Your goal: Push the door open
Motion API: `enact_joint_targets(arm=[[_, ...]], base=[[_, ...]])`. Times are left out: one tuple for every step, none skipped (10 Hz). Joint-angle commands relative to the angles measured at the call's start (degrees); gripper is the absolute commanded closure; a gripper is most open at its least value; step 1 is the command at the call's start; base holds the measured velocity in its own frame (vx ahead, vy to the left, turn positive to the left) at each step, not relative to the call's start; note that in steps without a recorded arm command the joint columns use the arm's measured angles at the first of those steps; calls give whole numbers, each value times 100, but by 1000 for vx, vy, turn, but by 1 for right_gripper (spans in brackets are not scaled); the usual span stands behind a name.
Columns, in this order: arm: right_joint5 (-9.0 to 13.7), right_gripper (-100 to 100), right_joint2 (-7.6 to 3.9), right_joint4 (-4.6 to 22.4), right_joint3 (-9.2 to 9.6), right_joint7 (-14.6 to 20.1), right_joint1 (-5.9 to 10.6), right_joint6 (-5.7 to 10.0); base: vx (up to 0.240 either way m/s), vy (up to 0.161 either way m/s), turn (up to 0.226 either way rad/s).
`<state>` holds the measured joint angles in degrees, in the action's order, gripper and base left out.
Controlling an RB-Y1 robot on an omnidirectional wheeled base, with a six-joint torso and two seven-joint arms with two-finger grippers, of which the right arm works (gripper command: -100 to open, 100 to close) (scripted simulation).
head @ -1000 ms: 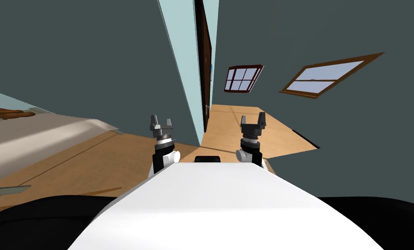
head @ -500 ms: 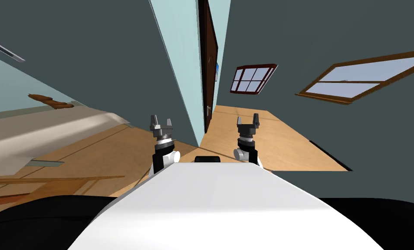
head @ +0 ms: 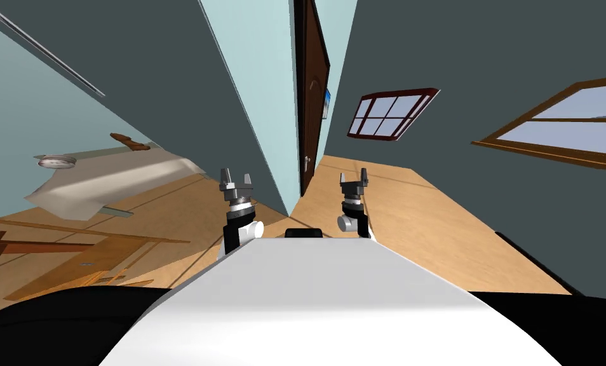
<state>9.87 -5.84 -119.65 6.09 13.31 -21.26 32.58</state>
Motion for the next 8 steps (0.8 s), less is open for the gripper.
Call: enact_joint_targets(arm=[[158, -100, -30, 180, 98, 112, 38, 23], [254, -100, -40, 293, 149, 170, 97, 10], [349, -100, -50, 407, 200, 227, 155, -2], [445, -100, -60, 520, 251, 284, 213, -15], [544, -100, -67, 637, 305, 343, 273, -28], [645, -100, -73, 758, 359, 404, 335, -42], [747, -100, -78, 878, 414, 465, 397, -56], [848, -100, -83, 999, 468, 526, 459, -69]], base=[[123, -277, 231], [95, -203, 259], [66, -185, 264], [75, -216, 257], [96, -199, 222], [94, -202, 262], [104, -217, 212], [109, -211, 234]])
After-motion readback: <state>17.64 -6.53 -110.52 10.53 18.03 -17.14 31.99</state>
